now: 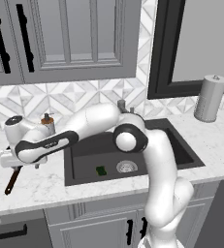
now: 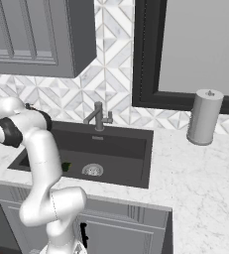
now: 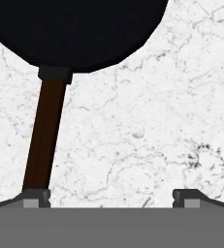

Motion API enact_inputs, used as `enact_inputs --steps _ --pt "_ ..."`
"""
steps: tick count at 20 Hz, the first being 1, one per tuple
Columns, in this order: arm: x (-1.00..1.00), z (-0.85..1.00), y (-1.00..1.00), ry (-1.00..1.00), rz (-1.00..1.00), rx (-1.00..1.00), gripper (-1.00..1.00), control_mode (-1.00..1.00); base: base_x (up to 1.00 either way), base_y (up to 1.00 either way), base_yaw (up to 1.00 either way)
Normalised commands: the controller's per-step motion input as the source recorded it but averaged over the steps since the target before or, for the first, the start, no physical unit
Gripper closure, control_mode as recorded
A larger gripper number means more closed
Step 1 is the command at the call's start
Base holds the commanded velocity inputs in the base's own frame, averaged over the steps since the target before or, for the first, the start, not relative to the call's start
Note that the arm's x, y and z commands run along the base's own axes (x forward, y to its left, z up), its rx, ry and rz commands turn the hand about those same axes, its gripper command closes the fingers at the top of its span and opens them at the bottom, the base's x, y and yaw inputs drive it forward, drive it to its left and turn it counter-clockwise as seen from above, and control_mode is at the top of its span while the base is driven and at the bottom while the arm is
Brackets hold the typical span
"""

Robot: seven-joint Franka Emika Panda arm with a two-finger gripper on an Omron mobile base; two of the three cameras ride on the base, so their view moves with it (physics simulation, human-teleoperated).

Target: Pick the pan and sponge and place them into the sink. Then turn on the water.

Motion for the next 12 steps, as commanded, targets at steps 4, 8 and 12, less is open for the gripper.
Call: enact_inputs --steps 4,8,12 --pt "-0.01 -0.1 0.26 0.0 -0.01 0.0 -1.0 -1.0 0.0 0.0 0.0" --pt "0.0 -0.1 0.24 0.0 -0.01 0.0 -1.0 -1.0 0.0 0.0 0.0" --pt "0.0 -0.13 0.19 0.0 -0.01 0.0 -1.0 -1.0 0.0 0.0 0.0"
